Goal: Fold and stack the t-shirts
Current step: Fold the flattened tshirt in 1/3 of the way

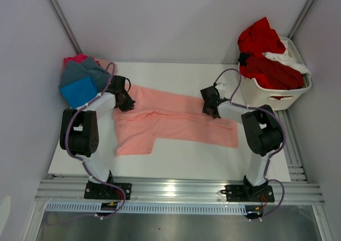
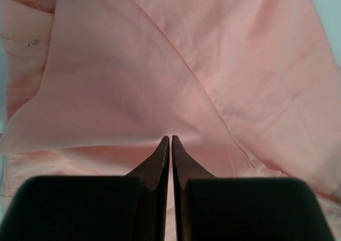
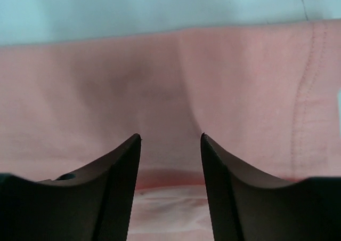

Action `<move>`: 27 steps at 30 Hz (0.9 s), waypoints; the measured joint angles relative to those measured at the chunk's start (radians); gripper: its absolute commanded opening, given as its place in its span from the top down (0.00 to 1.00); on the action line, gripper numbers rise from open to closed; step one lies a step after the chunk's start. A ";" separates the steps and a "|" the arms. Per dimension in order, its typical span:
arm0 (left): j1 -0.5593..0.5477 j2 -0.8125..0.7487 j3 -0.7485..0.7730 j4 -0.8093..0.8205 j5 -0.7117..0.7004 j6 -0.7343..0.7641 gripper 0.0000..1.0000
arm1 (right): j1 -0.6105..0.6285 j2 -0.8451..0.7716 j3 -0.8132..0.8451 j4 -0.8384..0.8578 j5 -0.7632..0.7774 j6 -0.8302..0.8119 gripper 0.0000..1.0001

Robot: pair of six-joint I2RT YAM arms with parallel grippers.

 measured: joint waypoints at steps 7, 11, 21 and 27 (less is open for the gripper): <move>-0.003 0.000 -0.021 0.013 0.029 -0.002 0.84 | 0.028 -0.087 -0.021 -0.096 0.075 -0.009 0.42; -0.004 -0.002 -0.031 0.015 0.034 -0.004 0.76 | 0.042 -0.181 -0.087 -0.112 0.090 -0.005 0.41; -0.019 -0.007 -0.055 0.029 0.057 -0.011 0.68 | 0.048 -0.213 -0.168 -0.140 0.087 -0.001 0.41; -0.023 -0.007 -0.063 0.033 0.074 -0.012 0.68 | 0.048 -0.191 -0.168 -0.135 0.084 -0.002 0.44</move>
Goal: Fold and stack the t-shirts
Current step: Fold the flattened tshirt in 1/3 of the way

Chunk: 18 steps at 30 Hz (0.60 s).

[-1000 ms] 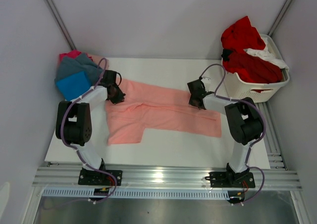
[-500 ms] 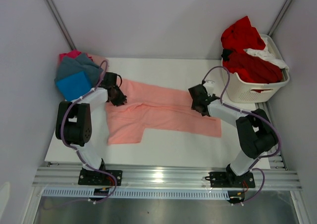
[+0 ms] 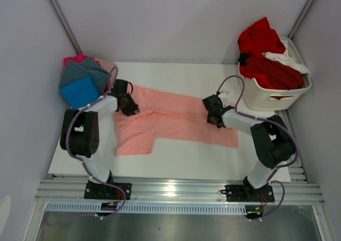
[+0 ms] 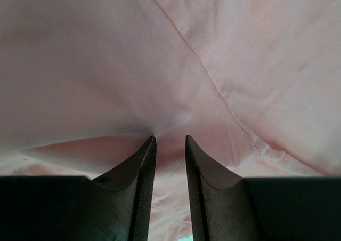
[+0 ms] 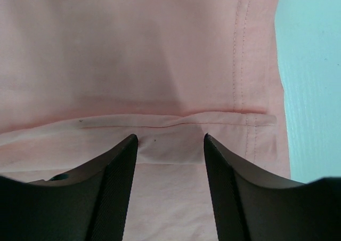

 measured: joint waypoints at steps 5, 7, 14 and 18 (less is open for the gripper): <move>-0.003 0.000 -0.008 0.012 0.004 0.001 0.75 | 0.000 0.027 0.000 0.006 -0.006 -0.005 0.50; -0.005 0.000 -0.010 0.013 0.005 0.001 0.88 | 0.000 0.039 0.000 0.010 -0.008 -0.007 0.57; -0.007 0.000 -0.010 0.014 0.009 0.001 0.99 | 0.002 0.055 0.007 0.041 -0.023 -0.024 0.95; -0.007 0.000 -0.010 0.014 0.011 0.002 0.99 | 0.002 0.065 0.021 0.040 -0.026 -0.031 1.00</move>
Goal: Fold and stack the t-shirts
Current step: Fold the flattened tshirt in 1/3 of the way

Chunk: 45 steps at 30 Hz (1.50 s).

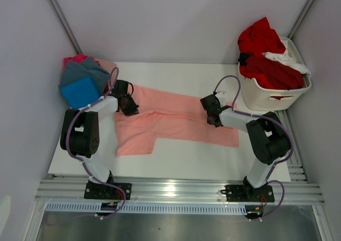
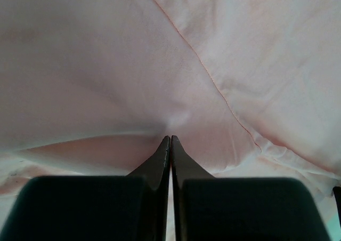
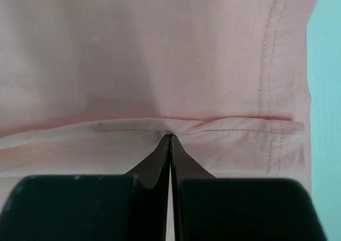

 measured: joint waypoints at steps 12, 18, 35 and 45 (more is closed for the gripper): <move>0.000 -0.057 -0.052 0.012 0.010 0.000 0.99 | -0.005 0.002 0.060 -0.018 0.065 -0.027 0.77; -0.001 -0.069 -0.070 0.018 0.015 0.000 0.99 | -0.014 -0.020 0.055 -0.047 0.149 -0.038 0.41; -0.001 -0.076 -0.101 0.025 0.042 -0.001 0.99 | -0.059 -0.129 -0.042 -0.120 0.154 0.023 0.36; -0.001 -0.082 -0.106 0.025 0.043 -0.001 0.99 | -0.060 -0.129 -0.057 -0.138 0.135 0.043 0.39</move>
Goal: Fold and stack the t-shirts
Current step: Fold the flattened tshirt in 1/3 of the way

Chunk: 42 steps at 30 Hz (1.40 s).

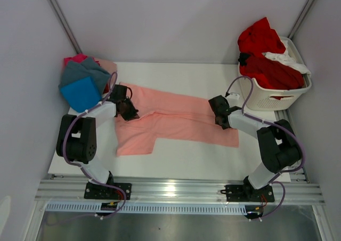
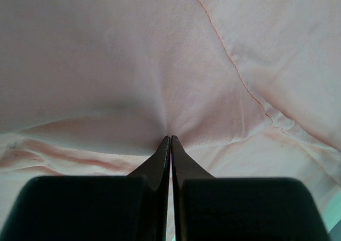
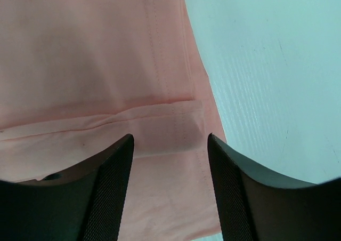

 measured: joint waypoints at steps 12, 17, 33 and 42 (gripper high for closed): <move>-0.006 -0.017 -0.026 -0.019 0.001 0.000 0.99 | -0.049 0.016 -0.032 0.008 -0.051 0.023 1.00; -0.006 -0.031 -0.040 -0.034 0.001 0.000 0.99 | -0.069 0.034 -0.024 0.011 -0.058 0.019 1.00; -0.006 -0.095 -0.093 -0.068 -0.002 0.002 0.93 | -0.093 0.088 0.136 0.029 -0.050 -0.030 0.29; -0.013 -0.107 -0.094 -0.068 -0.002 0.001 0.89 | -0.080 -0.002 -0.044 0.019 -0.115 -0.006 0.41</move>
